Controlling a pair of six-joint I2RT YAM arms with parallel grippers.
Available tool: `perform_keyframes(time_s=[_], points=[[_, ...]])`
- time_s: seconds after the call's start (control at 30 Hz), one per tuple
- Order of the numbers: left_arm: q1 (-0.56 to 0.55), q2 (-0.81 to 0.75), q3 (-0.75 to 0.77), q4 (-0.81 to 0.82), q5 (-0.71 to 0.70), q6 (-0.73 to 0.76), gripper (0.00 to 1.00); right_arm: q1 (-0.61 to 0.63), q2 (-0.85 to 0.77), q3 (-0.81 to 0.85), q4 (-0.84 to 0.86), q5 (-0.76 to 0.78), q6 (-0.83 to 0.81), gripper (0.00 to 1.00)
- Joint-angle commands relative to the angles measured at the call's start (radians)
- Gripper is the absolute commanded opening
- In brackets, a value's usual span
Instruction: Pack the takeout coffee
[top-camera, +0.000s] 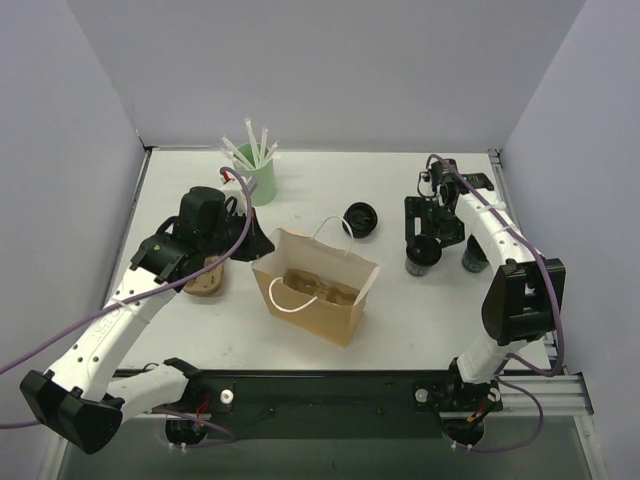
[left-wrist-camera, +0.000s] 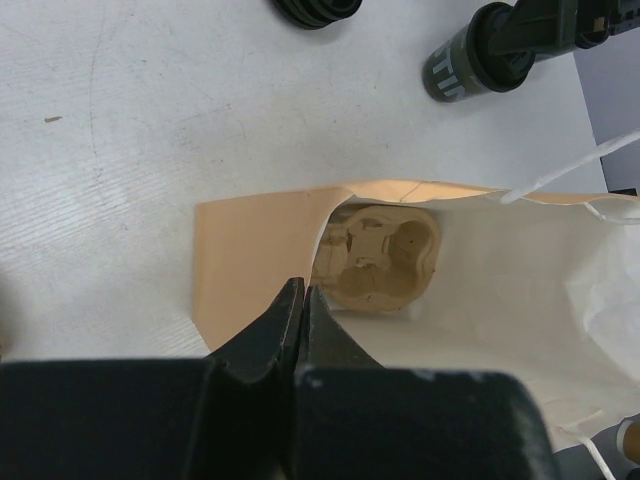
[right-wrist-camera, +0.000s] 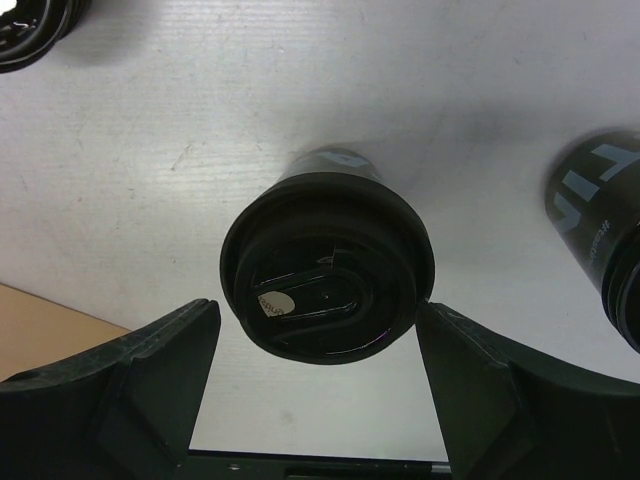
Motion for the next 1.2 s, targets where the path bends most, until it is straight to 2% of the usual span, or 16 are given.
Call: perform_keyframes(time_s=[0.0,0.5,0.73,0.9,1.07,1.17], points=[[-0.004,0.002,0.016,0.015,-0.015,-0.027,0.00,0.004,-0.001,-0.025,0.001,0.035,-0.052,0.82],[-0.004,0.005,0.029,-0.025,-0.037,-0.022,0.00,0.024,0.028,-0.048,0.029,0.051,-0.098,0.77],[-0.002,0.014,0.059,-0.053,-0.057,-0.024,0.00,0.024,0.037,-0.059,0.036,0.081,-0.095,0.70],[0.004,0.025,0.091,-0.085,-0.072,-0.007,0.28,0.024,0.028,-0.061,0.038,0.091,-0.086,0.65],[0.005,0.029,0.126,-0.102,-0.071,0.100,0.40,0.027,-0.021,-0.042,0.009,0.080,-0.054,0.61],[0.008,0.032,0.137,-0.111,-0.136,0.124,0.45,0.039,-0.081,-0.013,-0.029,0.075,-0.031,0.59]])
